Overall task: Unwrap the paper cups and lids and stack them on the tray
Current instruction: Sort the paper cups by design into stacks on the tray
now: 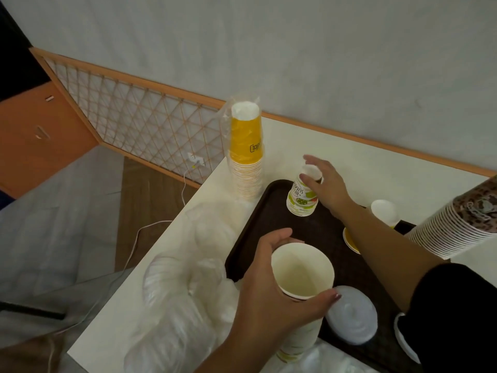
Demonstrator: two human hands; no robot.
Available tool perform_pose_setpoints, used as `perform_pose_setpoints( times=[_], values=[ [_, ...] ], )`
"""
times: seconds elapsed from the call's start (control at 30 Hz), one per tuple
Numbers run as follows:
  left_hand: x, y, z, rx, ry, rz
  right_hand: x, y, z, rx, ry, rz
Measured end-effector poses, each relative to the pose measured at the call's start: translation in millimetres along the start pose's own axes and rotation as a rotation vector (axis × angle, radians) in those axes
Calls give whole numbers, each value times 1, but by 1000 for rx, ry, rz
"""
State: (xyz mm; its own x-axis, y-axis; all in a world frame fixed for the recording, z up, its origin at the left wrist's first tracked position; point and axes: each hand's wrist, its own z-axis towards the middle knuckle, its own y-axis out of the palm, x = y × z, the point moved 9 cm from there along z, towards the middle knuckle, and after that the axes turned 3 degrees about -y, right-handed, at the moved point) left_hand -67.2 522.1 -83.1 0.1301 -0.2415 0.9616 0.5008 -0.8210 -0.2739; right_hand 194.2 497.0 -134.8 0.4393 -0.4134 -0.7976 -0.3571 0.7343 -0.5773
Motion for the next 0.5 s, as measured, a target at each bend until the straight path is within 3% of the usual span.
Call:
perform_pose_setpoints(
  times=[0.13,0.2,0.27,0.37,0.5],
  values=[
    [3,2,-3,-16,17,-1,-4,5,-1,-75,96,-73],
    [3,3,-4,-20,10,15,-27,-5,-7,-55,46,-188],
    [2,3,-4,-17,-1,27,-64,-18,-23,-71,-21,-136],
    [4,7,-5,-33,-1,38,-125,-25,-71,-362,-68,-29],
    [4,15,-9,-39,17,32,-163,-32,-149,-671,-204,-334]
  ],
)
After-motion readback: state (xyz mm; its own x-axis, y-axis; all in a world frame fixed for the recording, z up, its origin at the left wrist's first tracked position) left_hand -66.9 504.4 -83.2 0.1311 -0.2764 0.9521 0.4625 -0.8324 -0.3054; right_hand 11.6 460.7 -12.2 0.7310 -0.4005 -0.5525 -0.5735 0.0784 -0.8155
